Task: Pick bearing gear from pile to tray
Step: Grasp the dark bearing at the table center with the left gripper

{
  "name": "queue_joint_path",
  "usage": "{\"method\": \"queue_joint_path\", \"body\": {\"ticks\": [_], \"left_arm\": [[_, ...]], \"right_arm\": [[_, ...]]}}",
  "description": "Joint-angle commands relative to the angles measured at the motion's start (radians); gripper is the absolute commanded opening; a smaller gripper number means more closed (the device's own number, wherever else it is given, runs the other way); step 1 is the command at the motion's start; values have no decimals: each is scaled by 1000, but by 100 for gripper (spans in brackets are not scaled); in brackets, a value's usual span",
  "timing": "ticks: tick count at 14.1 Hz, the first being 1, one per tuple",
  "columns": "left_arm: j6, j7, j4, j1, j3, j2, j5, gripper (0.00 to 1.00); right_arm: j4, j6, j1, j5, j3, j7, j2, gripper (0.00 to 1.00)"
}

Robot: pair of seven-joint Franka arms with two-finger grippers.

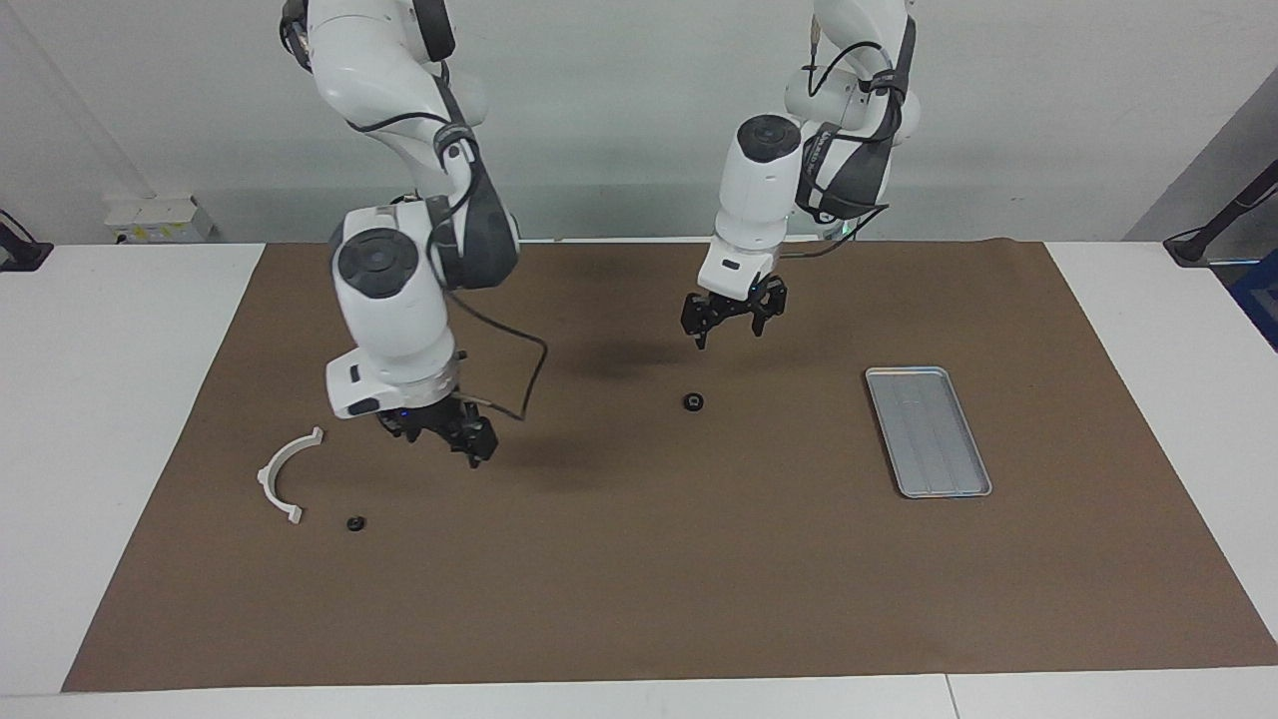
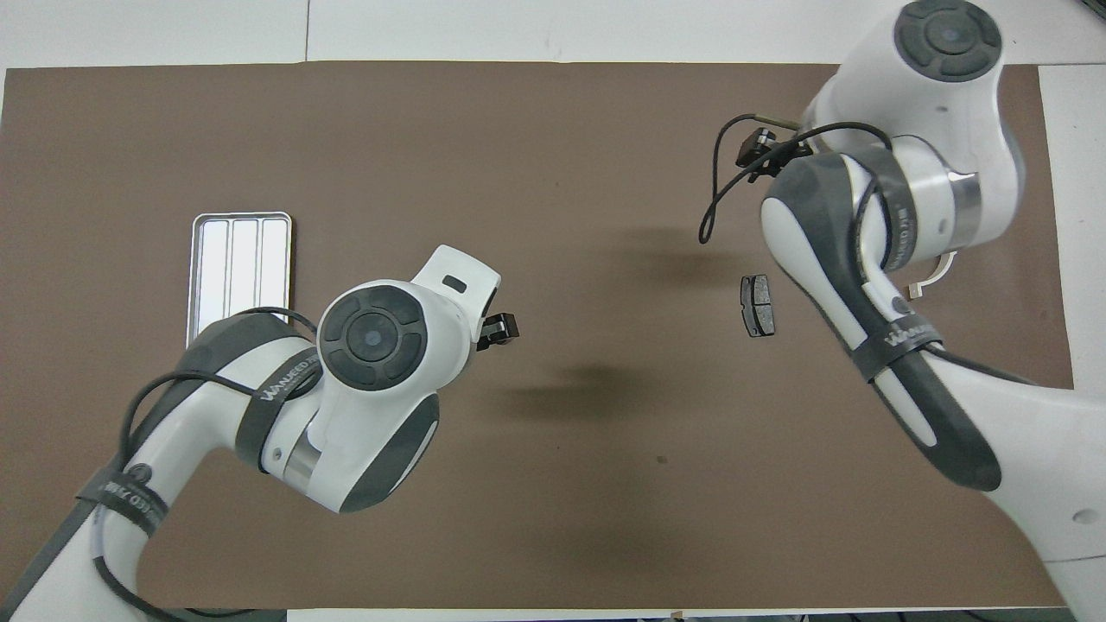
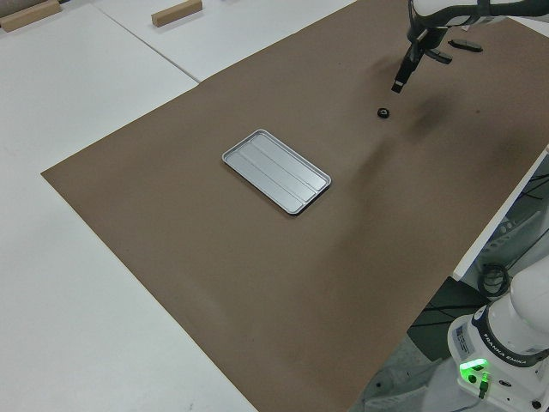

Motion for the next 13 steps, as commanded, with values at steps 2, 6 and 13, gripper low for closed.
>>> {"method": "queue_joint_path", "body": {"ticks": [2, 6, 13], "left_arm": [[102, -44, 16, -46, 19, 146, -3, 100], [171, -76, -21, -81, 19, 167, -26, 100], [258, -25, -17, -39, 23, 237, -23, 100]], "right_arm": [[-111, 144, -95, -17, 18, -82, 9, 100], [-110, 264, -131, -34, 16, -88, 89, 99], [-111, 362, -173, -57, 16, -97, 144, 96]]}}
